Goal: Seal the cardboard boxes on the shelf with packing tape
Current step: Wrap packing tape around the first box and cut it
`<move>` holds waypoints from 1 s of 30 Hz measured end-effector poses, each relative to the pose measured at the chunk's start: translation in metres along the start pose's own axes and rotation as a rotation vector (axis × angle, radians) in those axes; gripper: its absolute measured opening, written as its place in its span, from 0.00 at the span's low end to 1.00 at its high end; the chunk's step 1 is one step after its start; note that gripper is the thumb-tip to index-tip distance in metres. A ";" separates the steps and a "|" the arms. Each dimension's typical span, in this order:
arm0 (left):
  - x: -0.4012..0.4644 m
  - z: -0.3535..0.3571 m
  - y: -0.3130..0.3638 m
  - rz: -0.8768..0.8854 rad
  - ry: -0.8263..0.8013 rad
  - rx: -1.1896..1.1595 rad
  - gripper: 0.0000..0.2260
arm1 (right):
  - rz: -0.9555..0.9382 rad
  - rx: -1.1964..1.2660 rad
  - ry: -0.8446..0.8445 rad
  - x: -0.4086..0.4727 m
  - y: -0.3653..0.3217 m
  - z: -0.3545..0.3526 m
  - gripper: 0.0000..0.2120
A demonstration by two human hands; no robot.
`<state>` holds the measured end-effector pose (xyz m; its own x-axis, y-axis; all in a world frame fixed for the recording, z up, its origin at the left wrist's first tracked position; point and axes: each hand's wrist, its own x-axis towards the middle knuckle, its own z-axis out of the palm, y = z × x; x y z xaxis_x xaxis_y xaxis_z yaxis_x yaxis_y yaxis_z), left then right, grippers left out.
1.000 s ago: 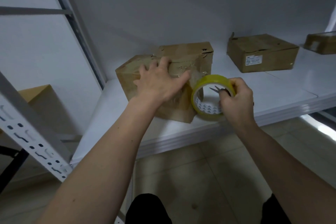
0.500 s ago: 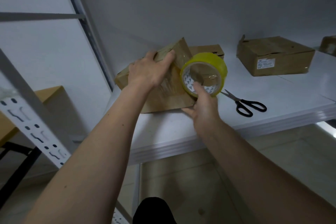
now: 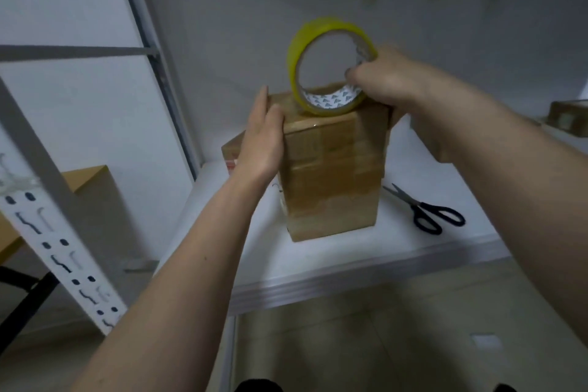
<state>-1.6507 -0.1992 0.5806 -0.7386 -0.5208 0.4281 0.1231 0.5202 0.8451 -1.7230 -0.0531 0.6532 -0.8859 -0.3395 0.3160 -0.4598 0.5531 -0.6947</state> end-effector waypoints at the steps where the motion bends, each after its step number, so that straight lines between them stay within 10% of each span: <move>1: 0.001 0.001 -0.001 0.043 -0.011 0.012 0.20 | 0.008 -0.004 0.015 0.001 0.003 0.000 0.14; 16: 0.035 -0.005 0.002 0.057 -0.170 0.267 0.20 | 0.272 0.642 -0.150 0.016 0.048 -0.037 0.06; 24: 0.051 -0.002 0.031 -0.094 -0.213 0.539 0.21 | 0.223 0.573 0.144 0.021 0.055 0.005 0.09; 30: 0.044 0.009 0.031 -0.053 -0.238 0.632 0.27 | 0.277 0.710 0.040 0.023 0.059 -0.018 0.01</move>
<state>-1.6852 -0.2003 0.6228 -0.8676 -0.4310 0.2482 -0.2751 0.8316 0.4824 -1.7713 -0.0149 0.6310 -0.9710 -0.2241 0.0832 -0.0826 -0.0124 -0.9965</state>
